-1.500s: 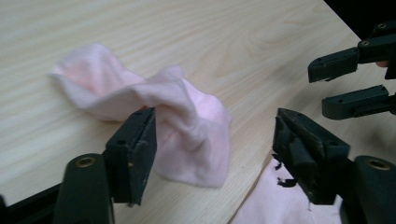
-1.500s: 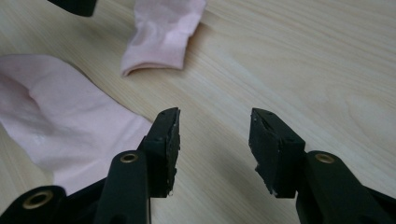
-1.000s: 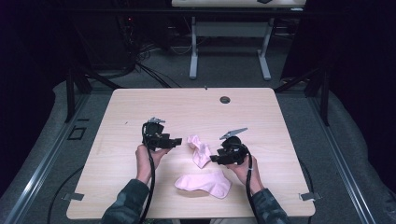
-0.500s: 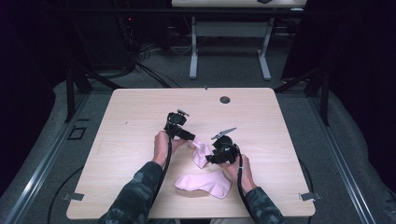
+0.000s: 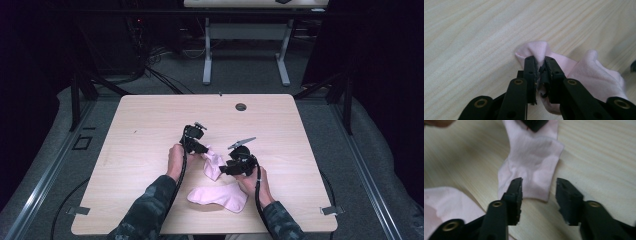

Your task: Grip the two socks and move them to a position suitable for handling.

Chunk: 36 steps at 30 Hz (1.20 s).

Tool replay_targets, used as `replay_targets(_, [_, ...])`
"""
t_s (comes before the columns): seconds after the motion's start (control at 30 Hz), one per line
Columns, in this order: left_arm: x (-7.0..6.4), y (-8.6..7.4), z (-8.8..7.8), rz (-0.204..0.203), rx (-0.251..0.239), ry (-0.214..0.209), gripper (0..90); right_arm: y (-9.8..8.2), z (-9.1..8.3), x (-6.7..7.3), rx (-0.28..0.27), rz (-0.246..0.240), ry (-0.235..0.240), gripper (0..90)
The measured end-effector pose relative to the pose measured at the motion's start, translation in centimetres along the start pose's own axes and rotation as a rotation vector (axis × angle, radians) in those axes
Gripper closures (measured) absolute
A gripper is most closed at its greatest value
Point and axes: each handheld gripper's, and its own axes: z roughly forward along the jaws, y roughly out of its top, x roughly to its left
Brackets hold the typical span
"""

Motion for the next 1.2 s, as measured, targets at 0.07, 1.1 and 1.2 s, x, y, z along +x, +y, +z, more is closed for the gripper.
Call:
replay_targets(0.07, [0.1, -0.2, 0.0, -0.015, -0.011, -0.005, 83.4, 0.4, 0.4, 0.1, 0.000, -0.004, -0.001, 55.0])
replay_targets(1.1, [-0.7, -6.3, -5.7, -0.105, -0.129, -0.006, 49.6, -0.7, -1.7, -3.2, 0.025, -0.059, -0.127, 60.5])
replay_targets(1.2, [-0.1, -6.0, -6.7, -0.118, -0.162, 0.005, 44.4, -1.1, -3.0, -3.4, 0.014, 0.000, -0.089, 57.5])
